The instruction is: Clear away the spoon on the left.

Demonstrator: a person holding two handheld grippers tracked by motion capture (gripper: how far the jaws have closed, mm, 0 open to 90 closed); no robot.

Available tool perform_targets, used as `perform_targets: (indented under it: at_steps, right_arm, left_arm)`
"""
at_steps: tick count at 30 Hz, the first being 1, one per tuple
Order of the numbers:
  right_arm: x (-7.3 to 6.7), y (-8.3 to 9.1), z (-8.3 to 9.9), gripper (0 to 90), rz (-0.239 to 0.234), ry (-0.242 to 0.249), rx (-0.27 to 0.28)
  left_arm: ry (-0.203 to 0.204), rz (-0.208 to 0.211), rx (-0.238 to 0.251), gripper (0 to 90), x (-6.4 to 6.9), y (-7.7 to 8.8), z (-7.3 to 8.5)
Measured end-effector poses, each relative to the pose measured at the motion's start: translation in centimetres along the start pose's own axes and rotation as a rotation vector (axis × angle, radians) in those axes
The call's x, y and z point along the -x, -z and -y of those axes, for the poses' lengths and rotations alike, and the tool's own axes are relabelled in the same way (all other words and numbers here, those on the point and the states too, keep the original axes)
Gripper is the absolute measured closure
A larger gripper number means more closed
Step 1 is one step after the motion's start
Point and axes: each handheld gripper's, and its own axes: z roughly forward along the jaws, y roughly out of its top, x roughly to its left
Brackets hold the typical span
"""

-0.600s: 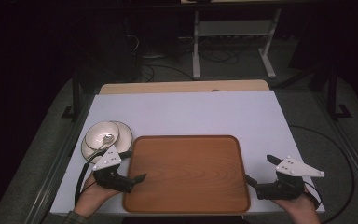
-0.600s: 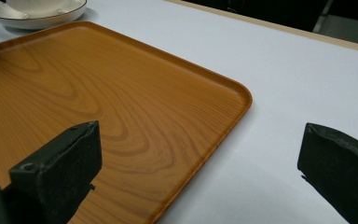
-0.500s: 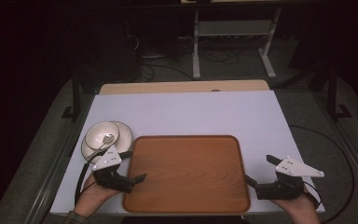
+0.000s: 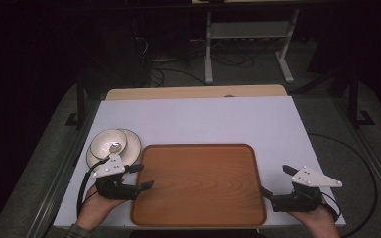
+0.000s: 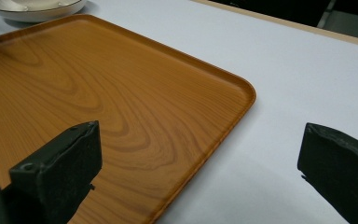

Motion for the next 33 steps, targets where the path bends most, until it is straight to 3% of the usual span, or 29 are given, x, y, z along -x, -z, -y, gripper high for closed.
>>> perform_targets:
  at_steps: [3, 4, 6, 7, 11, 14, 19, 33]
  right_arm:
    - [0.0, 0.0, 0.0, 0.0, 0.0, 0.001, 0.001]
    - [0.0, 0.0, 0.0, 0.0, 0.001, 0.001, 0.001]
    - [0.0, 0.0, 0.0, 0.0, 0.001, 0.0, 0.001]
    - [0.0, 0.0, 0.0, 0.0, 0.001, 0.0, 0.002]
    - [0.0, 0.0, 0.0, 0.0, 0.0, 0.001, -0.003]
    - [0.0, -0.1, 0.0, 0.0, 0.001, 0.004, -0.005]
    - [0.0, -0.1, 0.0, 0.0, 0.003, 0.002, -0.005]
    - [0.0, -0.1, 0.0, 0.0, -0.002, 0.005, -0.007]
  left_arm:
    - [0.014, 0.015, -0.01, 45.2, -0.1, 0.1, 0.0]
    - [0.017, 0.017, -0.019, 53.9, -0.2, 0.1, 0.0]
    - [0.025, 0.017, -0.029, 56.3, -0.4, 0.2, 0.1]
    - [0.029, 0.02, -0.04, 65.1, -0.6, 0.3, 0.1]
    - [0.042, 0.017, -0.052, 76.8, -1.1, 0.5, 0.2]
    - [0.064, 0.041, -0.052, 88.3, -1.5, 0.5, 0.3]
    - [0.055, 0.049, -0.077, 89.5, -1.9, 0.0, 0.5]
    - [0.093, 0.037, -0.07, 89.4, -3.7, 0.1, 1.0]
